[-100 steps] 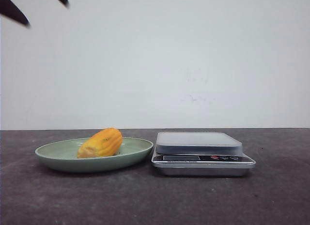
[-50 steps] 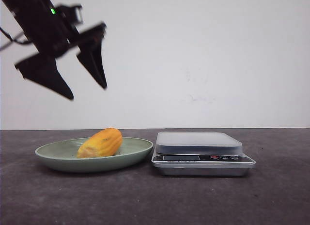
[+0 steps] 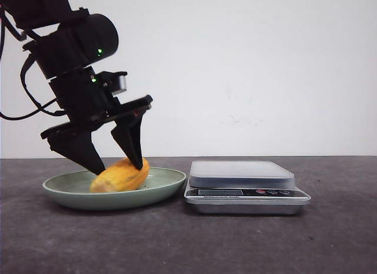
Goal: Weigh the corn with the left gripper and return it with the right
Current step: 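Lower the left gripper over the yellow corn cob on the plate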
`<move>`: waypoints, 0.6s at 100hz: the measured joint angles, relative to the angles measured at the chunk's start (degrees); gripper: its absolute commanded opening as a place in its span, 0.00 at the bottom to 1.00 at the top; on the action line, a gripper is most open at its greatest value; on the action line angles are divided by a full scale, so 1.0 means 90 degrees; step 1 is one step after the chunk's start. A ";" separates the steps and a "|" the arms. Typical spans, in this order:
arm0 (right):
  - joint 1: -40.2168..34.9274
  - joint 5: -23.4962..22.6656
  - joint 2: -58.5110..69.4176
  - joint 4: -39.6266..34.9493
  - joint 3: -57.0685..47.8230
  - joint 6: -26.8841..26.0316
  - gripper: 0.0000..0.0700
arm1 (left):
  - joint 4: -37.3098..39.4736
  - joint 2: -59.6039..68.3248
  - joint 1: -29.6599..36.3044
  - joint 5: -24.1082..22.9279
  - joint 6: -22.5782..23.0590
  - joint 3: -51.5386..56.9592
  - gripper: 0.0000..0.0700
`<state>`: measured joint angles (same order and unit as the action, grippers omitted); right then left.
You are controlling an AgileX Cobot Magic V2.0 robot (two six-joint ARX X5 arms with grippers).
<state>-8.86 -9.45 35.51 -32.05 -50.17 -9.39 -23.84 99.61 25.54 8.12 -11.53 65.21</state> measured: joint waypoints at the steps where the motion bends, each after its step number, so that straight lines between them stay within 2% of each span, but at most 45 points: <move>1: 0.0000 0.0000 0.0000 0.0000 0.0000 0.0000 0.89 | 0.0002 0.0007 0.0010 -0.0010 -0.0002 0.0000 0.58; 22: 0.0000 0.0000 0.0000 0.0000 -0.0005 0.0000 0.89 | 0.0102 0.0022 0.0236 -0.0187 -0.0005 0.0000 0.58; 37: 0.0000 0.0000 0.0000 0.0000 -0.0005 0.0000 0.89 | 0.0075 0.0022 0.0420 -0.0432 -0.0024 0.0000 0.52; 43: 0.0000 0.0002 0.0000 0.0000 -0.0005 0.0000 0.89 | 0.0049 0.0022 0.0495 -0.0571 -0.0053 0.0000 0.39; 49: 0.0000 0.0000 0.0000 0.0000 -0.0005 0.0000 0.88 | 0.0051 0.0022 0.0544 -0.0622 -0.0061 0.0000 0.16; 53: 0.0000 0.0000 0.0000 0.0000 -0.0005 0.0000 0.88 | 0.0056 0.0022 0.0568 -0.0636 -0.0066 0.0000 0.05; 57: 0.0000 0.0000 0.0000 0.0002 -0.0005 0.0000 0.88 | 0.0061 0.0022 0.0571 -0.0641 -0.0075 0.0000 0.00; 60: 0.0000 0.0000 0.0000 0.0000 -0.0005 0.0000 0.88 | 0.0061 0.0022 0.0571 -0.0641 -0.0078 0.0000 0.00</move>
<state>-8.86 -9.45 35.51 -32.05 -50.22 -9.39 -23.29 99.81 30.68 2.35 -12.23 65.21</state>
